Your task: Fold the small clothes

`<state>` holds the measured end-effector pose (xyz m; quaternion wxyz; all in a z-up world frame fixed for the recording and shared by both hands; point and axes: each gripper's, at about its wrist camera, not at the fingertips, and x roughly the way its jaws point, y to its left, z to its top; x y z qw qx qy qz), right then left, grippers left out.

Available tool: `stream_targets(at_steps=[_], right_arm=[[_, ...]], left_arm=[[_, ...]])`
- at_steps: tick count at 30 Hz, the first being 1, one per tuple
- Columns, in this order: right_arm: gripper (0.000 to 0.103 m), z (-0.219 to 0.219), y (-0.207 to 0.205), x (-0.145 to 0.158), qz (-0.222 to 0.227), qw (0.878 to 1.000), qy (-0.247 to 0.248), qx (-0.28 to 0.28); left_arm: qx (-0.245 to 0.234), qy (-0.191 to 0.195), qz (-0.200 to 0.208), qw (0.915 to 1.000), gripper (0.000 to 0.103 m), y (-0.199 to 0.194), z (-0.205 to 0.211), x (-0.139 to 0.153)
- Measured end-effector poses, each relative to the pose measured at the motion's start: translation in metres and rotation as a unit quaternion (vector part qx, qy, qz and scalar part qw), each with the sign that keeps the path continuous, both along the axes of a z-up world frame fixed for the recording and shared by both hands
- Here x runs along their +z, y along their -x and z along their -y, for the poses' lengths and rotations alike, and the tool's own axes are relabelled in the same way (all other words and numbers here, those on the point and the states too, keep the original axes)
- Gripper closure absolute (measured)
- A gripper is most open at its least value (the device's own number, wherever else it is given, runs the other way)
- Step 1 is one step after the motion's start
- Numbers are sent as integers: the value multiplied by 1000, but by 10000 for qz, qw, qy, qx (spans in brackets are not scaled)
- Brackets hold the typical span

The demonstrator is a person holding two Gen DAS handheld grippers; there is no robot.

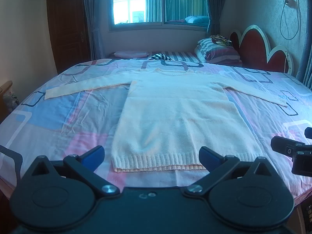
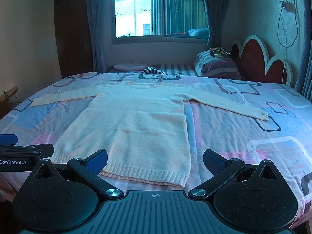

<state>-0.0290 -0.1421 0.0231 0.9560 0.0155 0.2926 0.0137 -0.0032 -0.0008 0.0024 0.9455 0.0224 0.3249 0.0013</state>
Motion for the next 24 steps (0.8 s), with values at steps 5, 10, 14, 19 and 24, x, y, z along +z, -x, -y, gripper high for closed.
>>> stream_targets(at_steps=[5,10,14,19,24], right_arm=[[0,1,1,1,13,10000,-1,-11],[0,2,0,1,19,10000,-10,-15],[0,2,1,2,31,10000,-10,-25],[0,3,1,2,19,10000,-8,-22],[0,3,1,2,13,10000,-10,-24]], left_arm=[[-3,3,-1,10000,1,0,0,0],[-16,-4,6,10000,1,1,0,1],[-16,-6,8,10000,1,2,-1,1],[-16,-7,7,10000,1,2,-1,1],[-15,-5,8,10000,1,2,-1,1]])
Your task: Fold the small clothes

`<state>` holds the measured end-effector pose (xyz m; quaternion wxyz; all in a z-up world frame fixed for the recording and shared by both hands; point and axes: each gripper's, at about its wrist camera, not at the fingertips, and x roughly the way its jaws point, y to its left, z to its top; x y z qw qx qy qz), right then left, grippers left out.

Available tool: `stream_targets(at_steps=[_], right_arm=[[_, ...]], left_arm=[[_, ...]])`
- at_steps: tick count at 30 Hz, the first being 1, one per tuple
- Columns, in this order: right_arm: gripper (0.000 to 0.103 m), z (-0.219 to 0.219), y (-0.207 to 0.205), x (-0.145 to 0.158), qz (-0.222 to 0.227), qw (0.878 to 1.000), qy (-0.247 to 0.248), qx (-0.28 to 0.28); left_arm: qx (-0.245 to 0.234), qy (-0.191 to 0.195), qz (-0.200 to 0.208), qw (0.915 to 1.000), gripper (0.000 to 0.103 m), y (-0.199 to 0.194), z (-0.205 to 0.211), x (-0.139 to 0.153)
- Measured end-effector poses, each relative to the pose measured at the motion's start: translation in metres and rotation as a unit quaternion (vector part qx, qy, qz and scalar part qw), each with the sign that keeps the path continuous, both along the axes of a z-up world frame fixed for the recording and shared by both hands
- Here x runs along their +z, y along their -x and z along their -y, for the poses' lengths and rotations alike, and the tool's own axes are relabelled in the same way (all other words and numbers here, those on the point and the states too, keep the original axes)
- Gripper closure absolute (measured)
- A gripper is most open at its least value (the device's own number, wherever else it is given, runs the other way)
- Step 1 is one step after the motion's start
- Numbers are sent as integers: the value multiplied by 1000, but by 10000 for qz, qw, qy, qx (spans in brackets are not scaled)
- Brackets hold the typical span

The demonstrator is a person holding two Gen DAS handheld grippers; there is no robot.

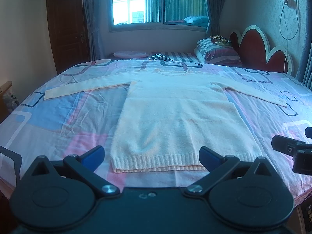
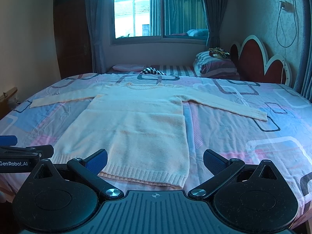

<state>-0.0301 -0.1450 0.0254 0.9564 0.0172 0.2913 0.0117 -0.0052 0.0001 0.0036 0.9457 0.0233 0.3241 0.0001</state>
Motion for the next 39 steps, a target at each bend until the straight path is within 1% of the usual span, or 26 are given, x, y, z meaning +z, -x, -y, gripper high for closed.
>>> stream_targets(at_steps=[14,19,27,32,39], right_arm=[[0,0,0,0,-1,10000,-4,-13],[0,0,0,0,-8,10000,-17,-19],[0,-3,-5,-2,-27,10000,-22,0],[0,0,-11,-3,-41,10000,-4,-33],[0,12,-30,-3,-80,9997,-52,-237]], left_arm=[[-21,16,-3,10000,1,-1,1,-1],[3,87,-18,10000,1,-1,-1,-1],[-12,44,-18,10000,1,-2,-2,-2],[-61,63,-55,9999,1,-11,-1,-3],[-157,39,-119,9998,1,-32,7,-4]])
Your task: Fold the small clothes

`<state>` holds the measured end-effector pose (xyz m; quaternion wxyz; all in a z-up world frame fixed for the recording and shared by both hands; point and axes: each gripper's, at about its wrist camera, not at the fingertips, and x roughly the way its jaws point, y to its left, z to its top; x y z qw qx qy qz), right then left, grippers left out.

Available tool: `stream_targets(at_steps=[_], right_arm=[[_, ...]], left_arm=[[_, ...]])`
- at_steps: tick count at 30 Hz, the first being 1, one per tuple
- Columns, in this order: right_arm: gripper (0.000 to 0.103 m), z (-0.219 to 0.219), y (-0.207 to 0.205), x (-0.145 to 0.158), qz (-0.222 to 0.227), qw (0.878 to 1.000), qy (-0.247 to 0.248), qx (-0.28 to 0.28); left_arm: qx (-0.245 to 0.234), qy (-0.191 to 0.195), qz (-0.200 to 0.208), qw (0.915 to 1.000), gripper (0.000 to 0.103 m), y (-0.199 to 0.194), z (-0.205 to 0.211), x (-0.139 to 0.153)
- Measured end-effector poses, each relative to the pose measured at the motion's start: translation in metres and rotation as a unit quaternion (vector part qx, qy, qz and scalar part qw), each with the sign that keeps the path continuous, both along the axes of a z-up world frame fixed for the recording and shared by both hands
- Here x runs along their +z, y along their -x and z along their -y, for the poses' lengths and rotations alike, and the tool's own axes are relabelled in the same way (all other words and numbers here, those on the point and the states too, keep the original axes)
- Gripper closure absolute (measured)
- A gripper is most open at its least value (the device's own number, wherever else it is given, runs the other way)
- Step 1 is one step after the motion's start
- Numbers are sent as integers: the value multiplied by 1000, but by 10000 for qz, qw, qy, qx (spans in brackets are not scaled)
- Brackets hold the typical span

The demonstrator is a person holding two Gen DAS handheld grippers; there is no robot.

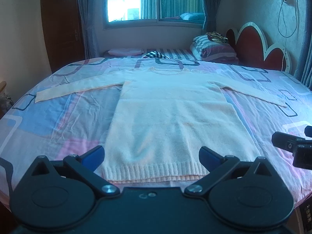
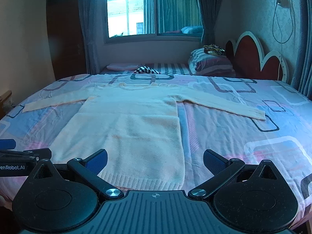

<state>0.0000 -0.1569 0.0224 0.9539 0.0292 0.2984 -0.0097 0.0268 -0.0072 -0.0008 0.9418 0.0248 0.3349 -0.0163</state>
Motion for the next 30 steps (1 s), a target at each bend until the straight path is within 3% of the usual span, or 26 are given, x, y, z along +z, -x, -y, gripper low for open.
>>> stream_targets(at_steps=[12,17,21,27,30], right_arm=[[0,26,-46,-10,-20,9995,-80,-296],[0,49,-77,-9,210,9985,-236,-452],[0,70,-104,-10,325,9960,-337,-763],[0,120,-145,-28,-67,9869,-552,-1514],[0,148,-158,-38,-122,9813,-704,-1786]], left_arm=[[-141,3,-57,9999,1,-51,19,-8],[-141,584,6,9982,1,-82,18,-5],[-288,694,63,9972,0,-114,26,-5],[-534,1004,-479,9924,1,-165,40,-25],[-378,773,-562,9947,1,-186,50,-35]])
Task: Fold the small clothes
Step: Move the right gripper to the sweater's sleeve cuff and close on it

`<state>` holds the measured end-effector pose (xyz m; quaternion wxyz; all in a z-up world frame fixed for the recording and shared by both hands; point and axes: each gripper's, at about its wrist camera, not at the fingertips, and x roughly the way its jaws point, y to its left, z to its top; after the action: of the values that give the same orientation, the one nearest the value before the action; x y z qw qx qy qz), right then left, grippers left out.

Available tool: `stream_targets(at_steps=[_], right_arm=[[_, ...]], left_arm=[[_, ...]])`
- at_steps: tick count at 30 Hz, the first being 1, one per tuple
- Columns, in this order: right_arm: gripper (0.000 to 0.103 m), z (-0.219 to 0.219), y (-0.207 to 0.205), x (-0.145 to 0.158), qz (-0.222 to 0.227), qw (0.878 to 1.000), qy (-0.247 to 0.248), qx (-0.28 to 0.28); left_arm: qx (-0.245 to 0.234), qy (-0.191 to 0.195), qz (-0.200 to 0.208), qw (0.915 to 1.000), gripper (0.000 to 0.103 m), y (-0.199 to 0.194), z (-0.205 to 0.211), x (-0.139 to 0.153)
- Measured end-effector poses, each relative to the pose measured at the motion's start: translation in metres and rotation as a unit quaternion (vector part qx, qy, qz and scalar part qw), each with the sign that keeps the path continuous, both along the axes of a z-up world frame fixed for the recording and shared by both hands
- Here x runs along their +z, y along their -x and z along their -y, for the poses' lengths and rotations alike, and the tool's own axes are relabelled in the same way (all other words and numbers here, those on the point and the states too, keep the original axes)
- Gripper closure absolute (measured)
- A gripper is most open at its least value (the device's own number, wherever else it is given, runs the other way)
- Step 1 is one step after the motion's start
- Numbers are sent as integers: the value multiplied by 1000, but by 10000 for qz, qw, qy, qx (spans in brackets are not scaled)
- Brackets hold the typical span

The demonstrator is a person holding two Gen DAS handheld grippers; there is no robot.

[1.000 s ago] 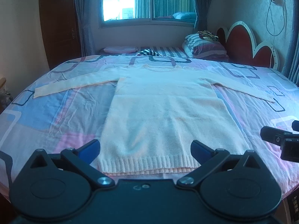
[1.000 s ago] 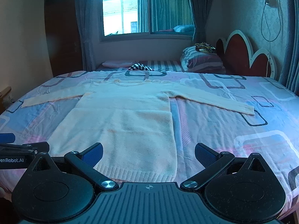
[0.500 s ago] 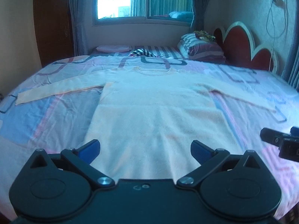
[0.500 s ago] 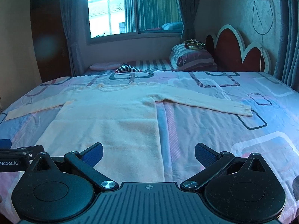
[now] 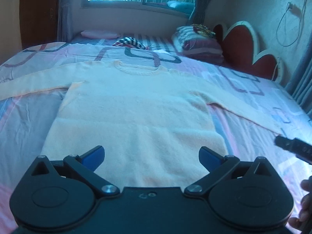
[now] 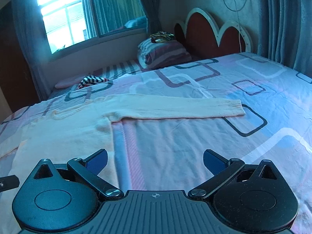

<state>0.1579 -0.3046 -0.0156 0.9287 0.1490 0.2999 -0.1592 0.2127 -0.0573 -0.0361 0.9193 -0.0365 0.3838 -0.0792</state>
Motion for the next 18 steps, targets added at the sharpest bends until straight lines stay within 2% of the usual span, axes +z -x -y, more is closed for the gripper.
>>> stream_targets(at_steps=[2,4,5,8,9,10,16,18], right_arm=[[0,20,-8,-7,-14,9998,-57,-191],[0,42,-19,-16,-28,9993,-66,-356],[0,54,-25,-21,-9,9990,-46,-454],[3,92,-41,-33,-3,9968,-195,-770],[19,106,-47,-38,-5,9957,-282,-879],[25,118,-52,-42,-71,9942,-324,-1020],[30,180,-69,-70,-85,9847,-704,-1592],[43,198,-74,-83,-98,9798,-965,-1748]], left_arm=[[1,-188,-25,9998,5,-14,7,-6],[-192,-217,-94,9995,20,-30,16,-13],[-171,-314,-107,9993,22,-38,21,-16],[-152,-421,-125,9989,22,-60,32,-25],[-121,-430,-137,9989,20,-67,35,-27],[-104,-446,-125,9989,18,-72,38,-29],[-209,-651,-228,9974,15,-105,59,-45],[-248,-661,-312,9970,15,-113,63,-52]])
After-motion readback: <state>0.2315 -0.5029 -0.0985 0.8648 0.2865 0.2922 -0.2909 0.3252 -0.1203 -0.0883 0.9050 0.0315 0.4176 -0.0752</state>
